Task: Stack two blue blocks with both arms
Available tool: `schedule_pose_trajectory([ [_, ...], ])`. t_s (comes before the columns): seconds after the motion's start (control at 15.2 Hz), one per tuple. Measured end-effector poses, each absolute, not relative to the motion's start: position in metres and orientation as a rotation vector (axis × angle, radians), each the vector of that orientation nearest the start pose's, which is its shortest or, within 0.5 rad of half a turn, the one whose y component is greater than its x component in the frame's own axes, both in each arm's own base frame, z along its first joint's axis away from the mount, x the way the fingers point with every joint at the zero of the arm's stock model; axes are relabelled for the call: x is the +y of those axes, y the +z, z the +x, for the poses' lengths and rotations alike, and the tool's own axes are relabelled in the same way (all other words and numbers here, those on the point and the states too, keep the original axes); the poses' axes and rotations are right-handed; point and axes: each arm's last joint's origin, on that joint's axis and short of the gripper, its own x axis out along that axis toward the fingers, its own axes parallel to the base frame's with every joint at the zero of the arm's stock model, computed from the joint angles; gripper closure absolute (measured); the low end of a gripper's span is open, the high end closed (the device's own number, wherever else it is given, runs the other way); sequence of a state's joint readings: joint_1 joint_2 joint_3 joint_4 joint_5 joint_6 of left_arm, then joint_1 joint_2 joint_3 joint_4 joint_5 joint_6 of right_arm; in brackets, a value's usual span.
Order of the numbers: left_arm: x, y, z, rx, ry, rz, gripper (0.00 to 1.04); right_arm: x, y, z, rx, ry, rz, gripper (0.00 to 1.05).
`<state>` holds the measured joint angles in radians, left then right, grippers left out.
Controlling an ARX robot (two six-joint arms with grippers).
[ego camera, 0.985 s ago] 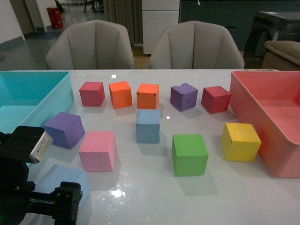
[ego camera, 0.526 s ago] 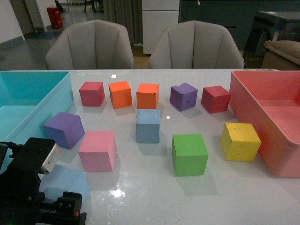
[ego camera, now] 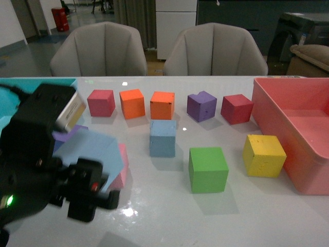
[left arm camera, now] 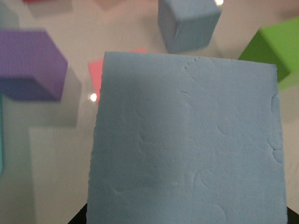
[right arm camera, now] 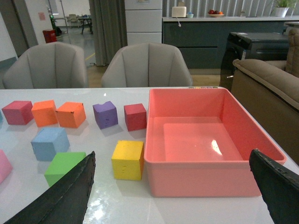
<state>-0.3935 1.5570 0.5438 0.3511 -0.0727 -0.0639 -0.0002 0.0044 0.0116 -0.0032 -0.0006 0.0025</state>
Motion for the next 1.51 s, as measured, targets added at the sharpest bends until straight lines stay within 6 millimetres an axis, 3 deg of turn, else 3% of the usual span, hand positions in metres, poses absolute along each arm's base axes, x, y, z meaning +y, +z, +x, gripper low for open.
schedule_pose_trajectory([
  [0.07, -0.117, 0.147, 0.265, 0.625, -0.297, 0.106, 0.57, 0.000, 0.167, 0.097, -0.004, 0.000, 0.002, 0.06],
  [0.13, -0.156, 0.158, 0.296, 0.643, -0.333, 0.152, 0.57, 0.000, 0.167, 0.097, -0.004, 0.000, 0.002, 0.06],
  [0.26, -0.181, 0.160, 0.323, 0.653, -0.349, 0.168, 0.57, 0.000, 0.167, 0.097, -0.004, 0.000, 0.002, 0.06],
  [0.46, -0.204, 0.163, 0.363, 0.645, -0.347, 0.167, 0.59, 0.000, 0.167, 0.097, -0.004, 0.000, 0.002, 0.06],
  [0.79, -0.213, 0.141, 0.401, 0.707, -0.366, 0.162, 0.59, 0.000, 0.167, 0.097, -0.004, 0.000, 0.002, 0.06],
  [1.31, -0.199, 0.116, 0.422, 0.757, -0.345, 0.142, 0.60, 0.000, 0.167, 0.097, -0.004, 0.000, 0.002, 0.06],
  [1.51, -0.199, 0.116, 0.424, 0.753, -0.341, 0.136, 0.60, 0.000, 0.167, 0.097, -0.004, 0.000, 0.002, 0.06],
])
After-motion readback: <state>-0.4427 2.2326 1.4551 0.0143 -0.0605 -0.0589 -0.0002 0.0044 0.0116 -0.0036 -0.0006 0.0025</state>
